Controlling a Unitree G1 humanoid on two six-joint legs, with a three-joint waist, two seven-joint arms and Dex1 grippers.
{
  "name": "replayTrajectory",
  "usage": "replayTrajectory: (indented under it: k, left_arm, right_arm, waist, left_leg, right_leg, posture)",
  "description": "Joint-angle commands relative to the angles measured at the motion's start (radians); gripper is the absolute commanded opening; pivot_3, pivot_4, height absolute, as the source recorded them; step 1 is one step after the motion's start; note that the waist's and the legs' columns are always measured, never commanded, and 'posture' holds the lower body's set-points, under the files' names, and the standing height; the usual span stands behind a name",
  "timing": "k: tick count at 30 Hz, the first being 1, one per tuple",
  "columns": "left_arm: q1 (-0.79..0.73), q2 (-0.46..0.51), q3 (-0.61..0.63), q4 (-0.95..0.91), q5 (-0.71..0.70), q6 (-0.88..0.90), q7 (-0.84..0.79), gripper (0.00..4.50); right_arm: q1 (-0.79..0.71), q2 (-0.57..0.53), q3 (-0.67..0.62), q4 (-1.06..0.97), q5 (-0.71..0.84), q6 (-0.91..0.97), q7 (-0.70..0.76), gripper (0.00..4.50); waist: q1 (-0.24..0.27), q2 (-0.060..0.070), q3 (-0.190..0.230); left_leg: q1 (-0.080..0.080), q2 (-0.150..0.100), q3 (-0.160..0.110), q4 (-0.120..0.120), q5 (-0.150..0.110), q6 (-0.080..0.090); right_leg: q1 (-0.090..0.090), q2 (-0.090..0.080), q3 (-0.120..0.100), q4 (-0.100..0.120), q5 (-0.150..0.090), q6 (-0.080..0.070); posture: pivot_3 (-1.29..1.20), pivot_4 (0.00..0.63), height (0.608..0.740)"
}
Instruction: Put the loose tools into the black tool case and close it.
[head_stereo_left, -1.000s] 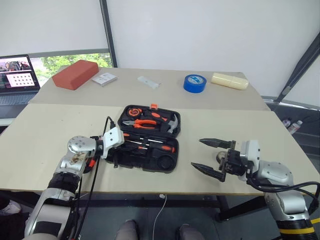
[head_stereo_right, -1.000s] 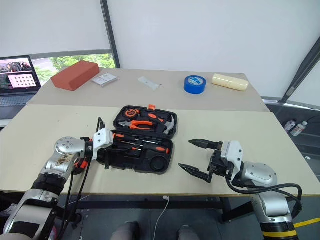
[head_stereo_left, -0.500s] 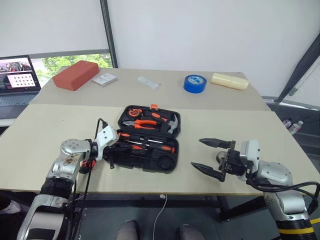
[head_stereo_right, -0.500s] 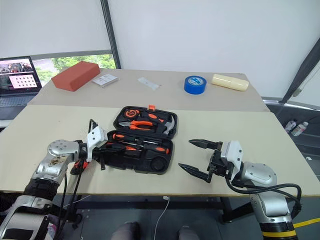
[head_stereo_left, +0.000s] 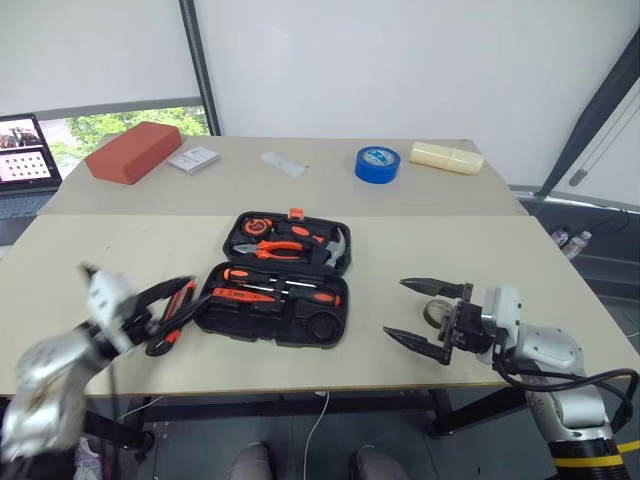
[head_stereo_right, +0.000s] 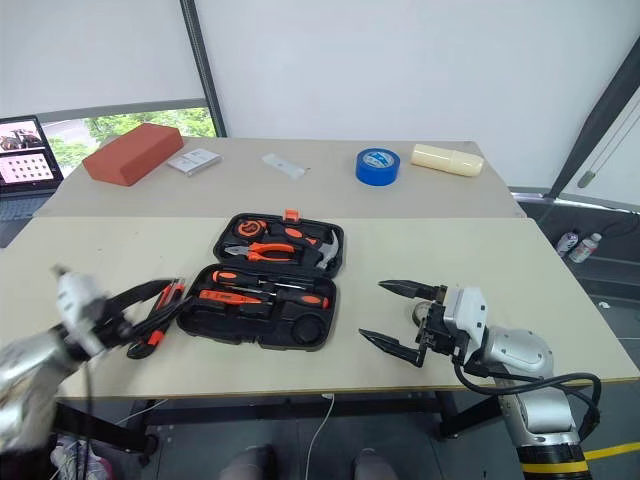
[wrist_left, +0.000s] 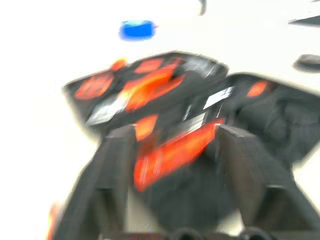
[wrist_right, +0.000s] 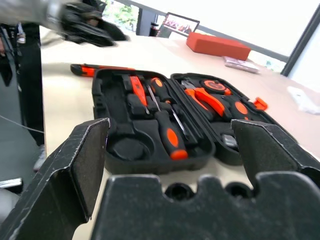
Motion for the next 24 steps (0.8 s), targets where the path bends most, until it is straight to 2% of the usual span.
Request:
replayTrajectory:
  k: [1,4,7,13,18,21,24]
  left_arm:
    - [0.178,-0.063,0.214,-0.064,-0.060,-0.001,0.092,4.44]
    - [0.305,-0.119,0.304,-0.048,-0.090,-0.005,0.120,4.47]
    - [0.390,-0.157,0.343,-0.029,-0.102,-0.002,0.135,4.47]
    - [0.441,-0.152,0.313,-0.134,-0.177,0.103,0.165,4.47]
    - [0.283,-0.009,0.188,-0.293,-0.250,0.392,0.346,4.47]
    - [0.170,0.042,0.121,-0.317,-0.264,0.527,0.459,4.47]
    - [0.055,0.054,0.029,-0.327,-0.244,0.618,0.556,4.47]
  right_arm:
    - [-0.008,-0.015,-0.028,0.012,0.067,-0.013,0.069,4.50]
    - [-0.004,-0.027,-0.036,0.050,0.068,-0.027,0.109,4.50]
    - [-0.009,-0.034,-0.044,0.078,0.067,-0.043,0.136,4.50]
    - [-0.044,-0.033,-0.042,0.082,0.078,-0.041,0.152,4.50]
    - [-0.098,-0.033,-0.015,0.003,0.121,0.025,0.149,4.50]
    - [-0.122,-0.037,-0.004,-0.026,0.136,0.061,0.148,4.50]
    - [-0.147,-0.038,0.007,-0.061,0.153,0.097,0.148,4.50]
  waist:
    - [0.006,-0.001,0.000]
    - [0.011,-0.003,0.001]
    - [0.026,-0.003,0.001]
    - [0.023,-0.003,0.002]
    - [0.028,-0.002,0.003]
    - [0.025,-0.002,0.002]
    - [0.017,-0.002,0.002]
  left_leg:
    - [0.000,0.000,0.000,0.000,-0.001,-0.002]
    - [0.002,0.000,0.001,0.002,-0.005,-0.007]
    - [0.003,-0.001,0.001,0.002,-0.006,-0.010]
    - [0.002,-0.001,0.002,0.002,-0.006,-0.010]
    - [0.000,0.000,0.002,0.001,-0.006,-0.010]
    - [0.000,0.000,0.003,0.001,-0.006,-0.010]
    - [0.000,0.000,0.003,0.000,-0.007,-0.010]
  right_leg:
    - [0.000,-0.001,0.000,0.000,-0.002,-0.004]
    - [-0.002,-0.004,-0.002,-0.002,-0.006,0.000]
    - [-0.001,-0.007,-0.004,-0.005,-0.006,0.000]
    - [-0.002,-0.009,-0.004,-0.011,-0.006,0.000]
    - [-0.002,-0.009,-0.006,-0.012,-0.006,0.000]
    - [-0.002,-0.007,-0.006,-0.012,-0.004,0.000]
    - [-0.001,-0.006,-0.005,-0.012,0.000,-0.004]
  posture:
    - [0.00,0.150,0.740]
    - [0.00,0.150,0.740]
    - [0.00,0.150,0.740]
    - [0.00,0.150,0.740]
    - [0.00,0.150,0.740]
    - [0.00,0.150,0.740]
    - [0.00,0.150,0.740]
